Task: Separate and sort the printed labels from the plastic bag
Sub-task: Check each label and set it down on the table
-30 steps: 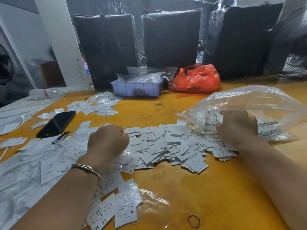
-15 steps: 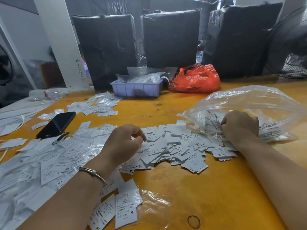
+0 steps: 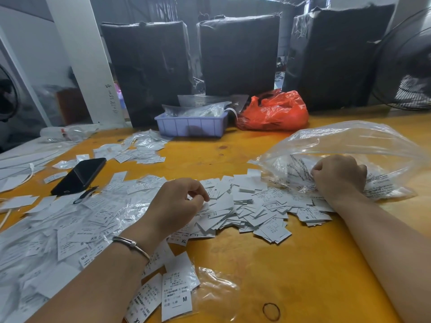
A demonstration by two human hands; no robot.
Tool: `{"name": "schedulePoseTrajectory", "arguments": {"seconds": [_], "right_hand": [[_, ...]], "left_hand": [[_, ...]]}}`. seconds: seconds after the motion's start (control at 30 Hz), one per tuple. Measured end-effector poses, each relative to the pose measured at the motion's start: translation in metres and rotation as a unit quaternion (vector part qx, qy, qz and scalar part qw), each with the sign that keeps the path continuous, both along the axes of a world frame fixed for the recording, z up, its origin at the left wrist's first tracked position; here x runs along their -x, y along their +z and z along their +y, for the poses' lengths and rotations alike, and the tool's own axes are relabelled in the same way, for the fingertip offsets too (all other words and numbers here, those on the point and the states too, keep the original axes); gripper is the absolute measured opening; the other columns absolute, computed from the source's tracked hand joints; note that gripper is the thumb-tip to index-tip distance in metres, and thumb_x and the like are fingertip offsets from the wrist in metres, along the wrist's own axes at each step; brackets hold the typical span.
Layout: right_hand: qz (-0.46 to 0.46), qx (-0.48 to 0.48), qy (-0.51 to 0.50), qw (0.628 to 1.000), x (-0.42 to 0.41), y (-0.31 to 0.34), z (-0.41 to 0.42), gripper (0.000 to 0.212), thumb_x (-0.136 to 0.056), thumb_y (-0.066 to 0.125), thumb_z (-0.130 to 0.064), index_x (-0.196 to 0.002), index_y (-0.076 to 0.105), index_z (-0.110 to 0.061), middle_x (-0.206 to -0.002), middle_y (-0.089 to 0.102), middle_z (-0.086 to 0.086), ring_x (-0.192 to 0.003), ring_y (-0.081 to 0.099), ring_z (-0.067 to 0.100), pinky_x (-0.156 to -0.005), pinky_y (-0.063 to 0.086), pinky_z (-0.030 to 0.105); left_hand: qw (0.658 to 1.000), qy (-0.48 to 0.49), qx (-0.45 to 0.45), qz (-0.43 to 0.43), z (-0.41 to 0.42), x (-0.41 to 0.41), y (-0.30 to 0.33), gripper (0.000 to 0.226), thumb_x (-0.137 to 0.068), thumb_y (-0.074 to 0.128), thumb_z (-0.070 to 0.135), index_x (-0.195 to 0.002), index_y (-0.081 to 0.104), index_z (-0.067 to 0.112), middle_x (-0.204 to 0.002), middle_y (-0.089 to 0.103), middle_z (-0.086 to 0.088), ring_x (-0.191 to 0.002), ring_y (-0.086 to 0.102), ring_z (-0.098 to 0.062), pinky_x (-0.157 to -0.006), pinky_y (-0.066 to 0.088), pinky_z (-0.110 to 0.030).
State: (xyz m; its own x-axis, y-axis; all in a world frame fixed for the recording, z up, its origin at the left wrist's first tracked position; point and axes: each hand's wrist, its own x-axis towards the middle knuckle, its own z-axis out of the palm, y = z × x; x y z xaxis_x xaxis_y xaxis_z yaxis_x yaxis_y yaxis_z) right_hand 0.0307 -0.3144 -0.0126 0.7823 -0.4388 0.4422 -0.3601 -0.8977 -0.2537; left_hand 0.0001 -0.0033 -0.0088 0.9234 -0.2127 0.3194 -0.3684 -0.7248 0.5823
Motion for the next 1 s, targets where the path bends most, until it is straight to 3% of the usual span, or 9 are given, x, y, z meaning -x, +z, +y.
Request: {"name": "schedulePoseTrajectory", "arguments": {"seconds": [0.2,0.37,0.47,0.53,0.6,0.67,0.77,0.9,1.0], "right_hand": [[-0.125,-0.001,0.013,0.992,0.006,0.006,0.012,0.022,-0.090,0.052,-0.013,-0.087,0.070,0.000,-0.091,0.064,0.022,-0.090,0.054,0.040,-0.078,0.038,0.040],[-0.116,-0.108,0.121,0.980,0.019,0.019,0.030,0.025,-0.090,0.049,-0.011,-0.070,0.063,-0.007,-0.068,0.064,0.015,-0.065,0.058,0.033,-0.059,0.047,0.035],[-0.087,-0.315,0.284,0.902,0.032,0.027,0.057,0.018,-0.093,0.054,-0.010,-0.077,0.062,-0.007,-0.058,0.062,0.011,-0.048,0.057,0.018,-0.050,0.049,0.033],[-0.025,-0.392,0.389,0.834,0.040,0.026,0.075,0.016,-0.093,0.056,-0.009,-0.078,0.062,-0.004,-0.053,0.061,0.011,-0.042,0.051,0.014,-0.044,0.041,0.023],[0.032,-0.401,0.463,0.790,0.043,0.020,0.088,0.016,-0.093,0.057,-0.010,-0.080,0.063,-0.003,-0.054,0.063,0.011,-0.043,0.052,0.017,-0.044,0.038,0.018],[0.055,-0.406,0.505,0.760,0.044,0.014,0.096,0.015,-0.093,0.057,-0.010,-0.083,0.062,0.000,-0.056,0.065,0.013,-0.044,0.053,0.018,-0.044,0.039,0.017],[0.061,-0.414,0.542,0.728,0.044,0.009,0.104,0.017,-0.095,0.053,-0.010,-0.087,0.063,0.002,-0.059,0.066,0.011,-0.048,0.057,0.018,-0.048,0.040,0.021],[0.027,-0.431,0.522,0.735,0.040,0.004,0.110,0.017,-0.097,0.049,-0.014,-0.095,0.061,-0.002,-0.073,0.070,0.011,-0.062,0.063,0.019,-0.057,0.044,0.026],[-0.003,-0.286,0.474,0.833,0.036,0.000,0.109,0.021,-0.094,0.054,-0.019,-0.115,0.060,-0.019,-0.107,0.066,-0.002,-0.099,0.058,0.012,-0.083,0.046,0.029]], "left_hand": [[1.000,0.003,-0.002,-0.003,0.000,0.001,0.001,0.025,-0.084,0.056,0.008,-0.078,0.072,0.026,-0.082,0.068,0.014,-0.065,0.057,0.002,-0.055,0.036,-0.017],[1.000,-0.010,0.012,-0.006,0.000,0.002,0.001,0.021,-0.085,0.058,0.011,-0.082,0.072,0.026,-0.086,0.067,0.014,-0.061,0.054,0.010,-0.052,0.033,-0.010],[0.998,-0.048,0.032,0.008,-0.002,0.002,0.002,0.014,-0.088,0.067,0.026,-0.100,0.070,0.031,-0.102,0.062,0.018,-0.088,0.057,0.010,-0.069,0.045,-0.013],[0.994,-0.086,0.051,0.031,-0.005,0.004,0.004,0.038,-0.081,0.071,0.044,-0.117,0.062,0.039,-0.114,0.057,0.025,-0.103,0.054,0.013,-0.077,0.050,-0.013],[0.987,-0.125,0.082,0.055,-0.007,0.006,0.008,0.060,-0.071,0.073,0.052,-0.127,0.053,0.044,-0.120,0.055,0.029,-0.109,0.052,0.016,-0.078,0.051,-0.009],[0.980,-0.156,0.102,0.071,-0.009,0.008,0.010,0.069,-0.070,0.077,0.045,-0.133,0.050,0.041,-0.120,0.061,0.023,-0.109,0.058,0.009,-0.081,0.052,-0.011],[0.977,-0.157,0.126,0.073,-0.010,0.010,0.012,0.052,-0.075,0.080,0.021,-0.124,0.061,0.025,-0.100,0.073,0.005,-0.092,0.069,-0.004,-0.081,0.056,-0.019],[0.969,-0.120,0.207,0.061,-0.009,0.011,0.014,0.019,-0.080,0.072,-0.003,-0.098,0.072,0.003,-0.084,0.073,-0.016,-0.074,0.068,-0.019,-0.072,0.057,-0.027],[0.973,-0.054,0.222,0.043,-0.005,0.006,0.013,0.007,-0.085,0.068,0.002,-0.090,0.073,0.006,-0.077,0.073,-0.010,-0.064,0.065,-0.008,-0.063,0.053,-0.016]]}}
